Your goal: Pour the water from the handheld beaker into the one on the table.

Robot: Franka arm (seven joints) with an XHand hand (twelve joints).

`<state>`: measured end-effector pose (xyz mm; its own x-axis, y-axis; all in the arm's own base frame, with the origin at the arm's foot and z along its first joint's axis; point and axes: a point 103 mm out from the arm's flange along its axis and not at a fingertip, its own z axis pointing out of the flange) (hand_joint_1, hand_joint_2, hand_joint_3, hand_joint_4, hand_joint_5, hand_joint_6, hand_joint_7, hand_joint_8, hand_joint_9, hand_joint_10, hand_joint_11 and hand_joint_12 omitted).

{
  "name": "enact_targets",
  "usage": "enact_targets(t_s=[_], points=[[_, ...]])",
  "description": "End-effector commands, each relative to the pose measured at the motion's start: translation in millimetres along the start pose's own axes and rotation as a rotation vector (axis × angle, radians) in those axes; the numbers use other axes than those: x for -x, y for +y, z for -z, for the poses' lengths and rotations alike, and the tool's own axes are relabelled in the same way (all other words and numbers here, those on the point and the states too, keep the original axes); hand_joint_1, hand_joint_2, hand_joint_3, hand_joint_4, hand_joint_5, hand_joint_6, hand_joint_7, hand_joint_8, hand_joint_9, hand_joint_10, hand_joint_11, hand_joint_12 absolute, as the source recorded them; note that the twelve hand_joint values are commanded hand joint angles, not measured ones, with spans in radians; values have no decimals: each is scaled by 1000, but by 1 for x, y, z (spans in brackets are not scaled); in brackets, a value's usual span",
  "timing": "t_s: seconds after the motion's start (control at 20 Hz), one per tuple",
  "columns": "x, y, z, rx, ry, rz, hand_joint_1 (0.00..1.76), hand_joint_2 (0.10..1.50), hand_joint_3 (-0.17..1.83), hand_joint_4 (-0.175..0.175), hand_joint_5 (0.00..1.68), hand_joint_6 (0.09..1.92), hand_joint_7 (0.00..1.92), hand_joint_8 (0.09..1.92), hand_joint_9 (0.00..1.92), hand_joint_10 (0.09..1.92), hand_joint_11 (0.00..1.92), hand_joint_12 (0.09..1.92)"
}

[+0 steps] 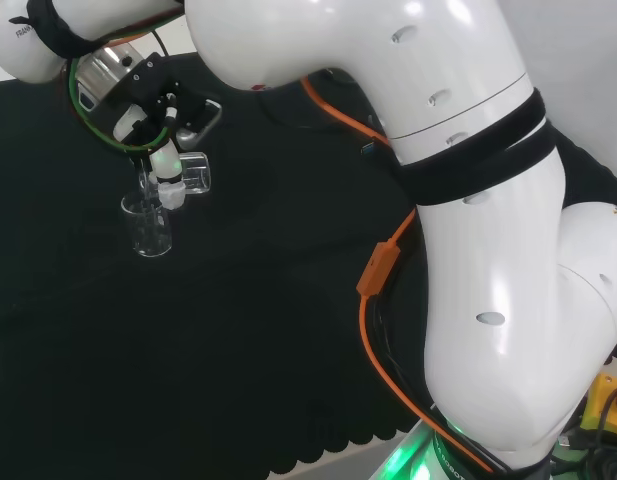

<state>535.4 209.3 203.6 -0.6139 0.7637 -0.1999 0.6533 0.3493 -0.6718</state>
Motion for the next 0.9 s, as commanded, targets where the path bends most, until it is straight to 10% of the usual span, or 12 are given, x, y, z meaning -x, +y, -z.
enact_targets(t_s=[0.05, 0.9], points=[[4, -2, 2, -8, -10, -16, 1311, 641, 694, -175, 1229, 727, 1294, 705, 1646, 516, 1323, 703], [15, -5, 0, -26, -15, -40, 1311, 639, 700, -175, 1225, 736, 1291, 714, 1646, 515, 1323, 704]])
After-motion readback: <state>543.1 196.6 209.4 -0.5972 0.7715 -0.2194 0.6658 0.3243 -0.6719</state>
